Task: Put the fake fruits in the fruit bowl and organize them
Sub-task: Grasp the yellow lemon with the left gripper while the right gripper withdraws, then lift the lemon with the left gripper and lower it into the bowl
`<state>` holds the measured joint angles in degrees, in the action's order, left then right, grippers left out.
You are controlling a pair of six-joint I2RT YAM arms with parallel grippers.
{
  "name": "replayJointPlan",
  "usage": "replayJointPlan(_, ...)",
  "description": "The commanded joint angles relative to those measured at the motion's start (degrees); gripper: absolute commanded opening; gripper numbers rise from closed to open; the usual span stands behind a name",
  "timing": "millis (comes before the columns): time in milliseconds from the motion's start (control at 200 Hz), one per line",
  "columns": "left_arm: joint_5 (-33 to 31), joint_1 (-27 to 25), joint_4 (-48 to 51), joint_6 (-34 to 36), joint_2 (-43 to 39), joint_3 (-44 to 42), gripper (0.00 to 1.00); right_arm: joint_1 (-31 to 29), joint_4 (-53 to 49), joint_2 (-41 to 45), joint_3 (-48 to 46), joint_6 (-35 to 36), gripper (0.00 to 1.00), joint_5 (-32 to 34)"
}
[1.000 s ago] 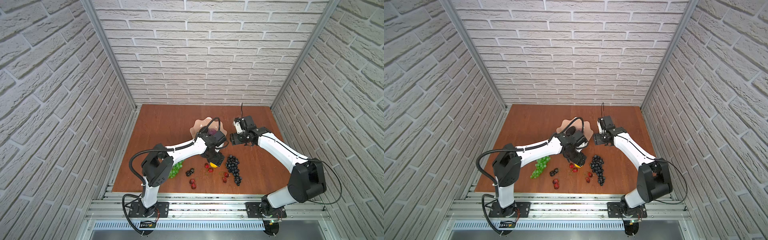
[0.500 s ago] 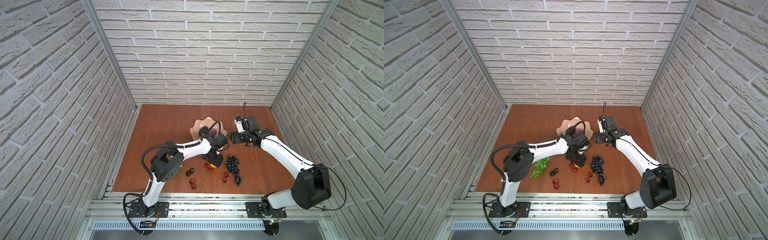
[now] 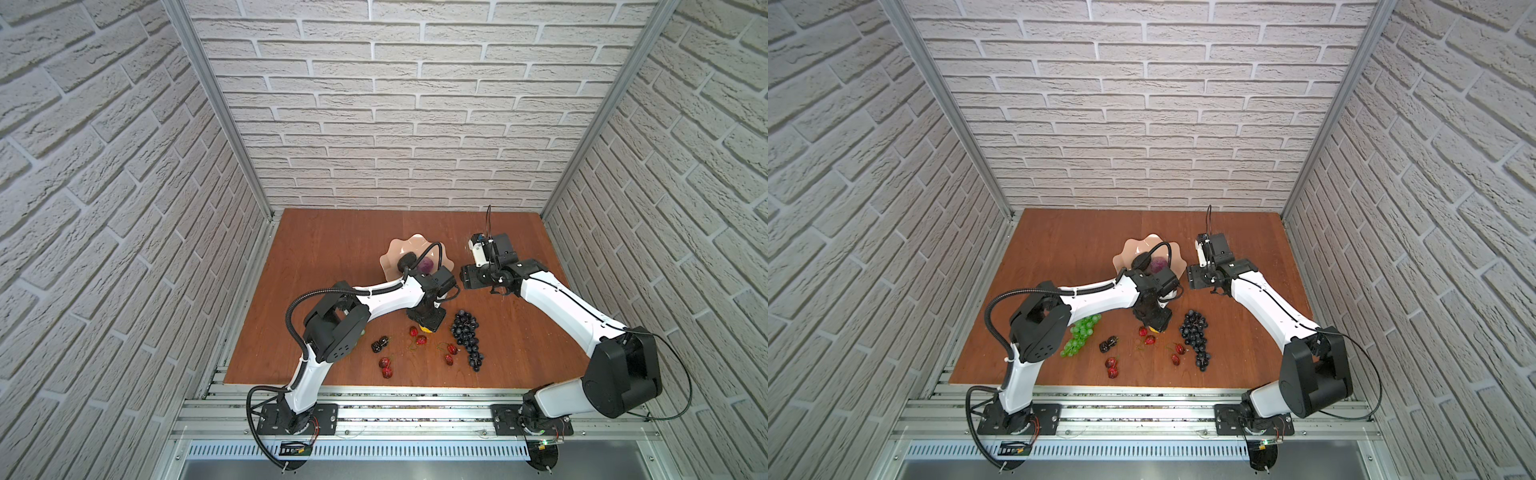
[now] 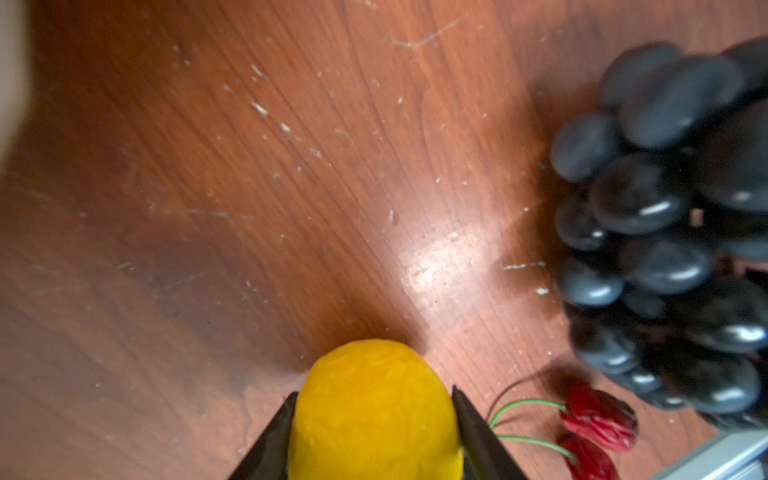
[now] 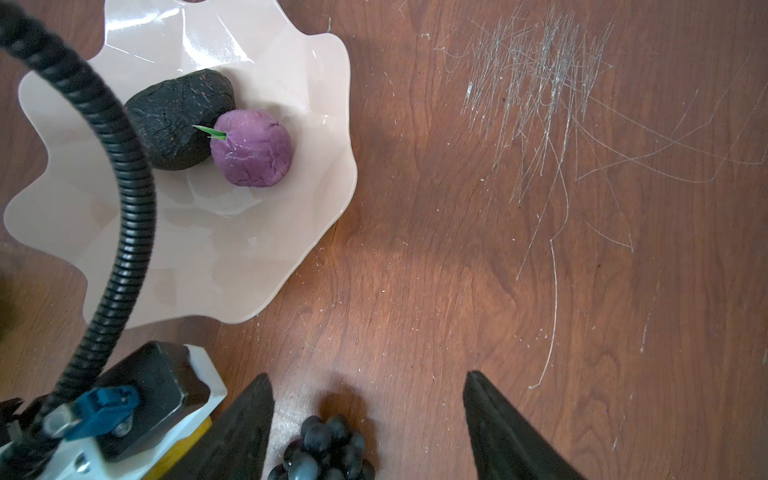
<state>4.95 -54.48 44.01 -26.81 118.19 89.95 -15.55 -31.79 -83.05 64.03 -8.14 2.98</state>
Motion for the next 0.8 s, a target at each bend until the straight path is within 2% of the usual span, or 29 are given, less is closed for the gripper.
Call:
replayJointPlan(0, -1.4, 0.9, 2.3, 0.2, -5.7, 1.3, 0.44, -0.2, 1.3, 0.6, 0.5, 0.3, 0.73, 0.7)
replayJointPlan(130, 0.4, 4.1, 5.0, 1.4, -9.9, 2.9, 0.44, -0.1, 0.2, 1.1, 1.8, 1.0, 0.74, 2.5)
replayJointPlan(280, 0.9, 9.4, 8.0, 4.0, -11.9, 8.0, 0.44, -0.2, -0.6, 1.0, 4.6, 1.0, 0.73, 0.9)
replayJointPlan(510, -2.1, 16.6, 11.0, 6.3, -6.3, 15.4, 0.44, -0.2, -1.6, 0.2, 5.4, 0.6, 0.73, -1.5)
replayJointPlan(795, -1.9, 20.7, 6.9, 8.0, -0.4, 17.1, 0.45, -0.4, -2.4, -0.1, 3.9, 1.1, 0.73, -4.1)
